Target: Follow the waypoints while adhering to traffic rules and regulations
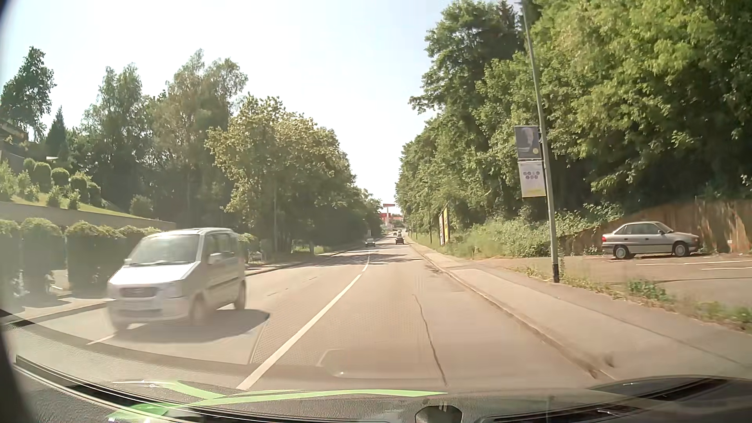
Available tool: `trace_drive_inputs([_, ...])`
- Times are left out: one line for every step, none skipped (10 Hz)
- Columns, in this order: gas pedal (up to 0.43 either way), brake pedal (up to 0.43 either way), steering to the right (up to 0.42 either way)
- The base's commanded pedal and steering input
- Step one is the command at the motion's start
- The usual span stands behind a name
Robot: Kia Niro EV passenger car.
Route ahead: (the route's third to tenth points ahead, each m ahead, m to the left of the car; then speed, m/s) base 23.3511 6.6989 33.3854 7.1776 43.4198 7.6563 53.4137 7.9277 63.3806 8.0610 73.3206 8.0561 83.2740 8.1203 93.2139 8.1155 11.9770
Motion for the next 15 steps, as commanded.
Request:
trace_drive_inputs([0.220,0.000,-0.004])
trace_drive_inputs([0.220,0.000,-0.004])
trace_drive_inputs([0.220,0.000,-0.004])
trace_drive_inputs([0.220,0.000,-0.004])
trace_drive_inputs([0.220,0.000,-0.004])
trace_drive_inputs([0.220,0.000,-0.004])
trace_drive_inputs([0.220,0.000,-0.004])
trace_drive_inputs([0.220,0.000,-0.004])
trace_drive_inputs([0.220,0.000,-0.005])
trace_drive_inputs([0.220,0.000,-0.005])
trace_drive_inputs([0.220,0.000,-0.006])
trace_drive_inputs([0.220,0.000,-0.007])
trace_drive_inputs([0.220,0.000,-0.006])
trace_drive_inputs([0.220,0.000,-0.006])
trace_drive_inputs([0.220,0.000,-0.007])
